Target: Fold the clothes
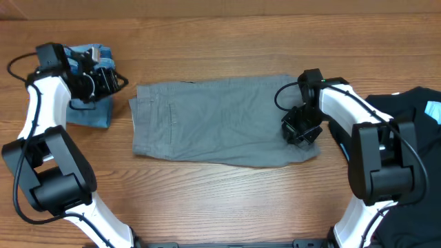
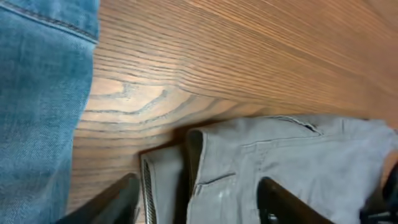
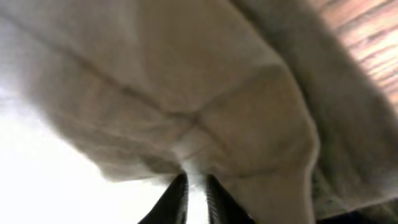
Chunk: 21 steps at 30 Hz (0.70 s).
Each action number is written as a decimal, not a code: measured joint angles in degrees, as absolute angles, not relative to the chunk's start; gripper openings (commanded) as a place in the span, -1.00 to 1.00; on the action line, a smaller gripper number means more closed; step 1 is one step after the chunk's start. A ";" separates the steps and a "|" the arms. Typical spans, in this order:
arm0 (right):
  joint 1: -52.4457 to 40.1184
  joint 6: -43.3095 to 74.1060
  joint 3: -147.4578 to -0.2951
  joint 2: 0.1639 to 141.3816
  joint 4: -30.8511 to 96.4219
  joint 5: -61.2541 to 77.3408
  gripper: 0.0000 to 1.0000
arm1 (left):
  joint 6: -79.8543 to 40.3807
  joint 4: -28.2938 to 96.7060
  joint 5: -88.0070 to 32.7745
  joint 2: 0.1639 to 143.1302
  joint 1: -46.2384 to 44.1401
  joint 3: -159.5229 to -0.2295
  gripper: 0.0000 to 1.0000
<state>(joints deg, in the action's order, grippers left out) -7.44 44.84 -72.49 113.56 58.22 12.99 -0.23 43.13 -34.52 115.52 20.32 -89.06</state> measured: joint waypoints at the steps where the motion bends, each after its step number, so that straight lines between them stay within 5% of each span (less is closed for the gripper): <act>1: -7.53 44.29 -72.16 113.23 57.84 12.80 -0.40 | 0.10 44.07 -34.57 115.55 20.21 -89.76 0.40; 7: -7.53 34.11 -71.00 108.62 54.94 9.98 0.21 | 0.21 45.78 -34.30 116.25 16.53 -89.38 0.35; 16: -3.51 29.32 -72.23 103.59 52.12 8.56 0.30 | 0.19 51.46 -32.03 121.97 12.69 -88.64 0.31; 21: -1.93 27.77 -72.23 103.59 52.21 8.97 0.30 | 0.23 50.74 -31.44 123.31 12.71 -88.64 0.12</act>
<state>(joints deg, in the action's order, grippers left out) -1.93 27.77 -72.23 103.59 52.21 8.97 0.23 50.74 -31.44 123.31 12.71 -88.64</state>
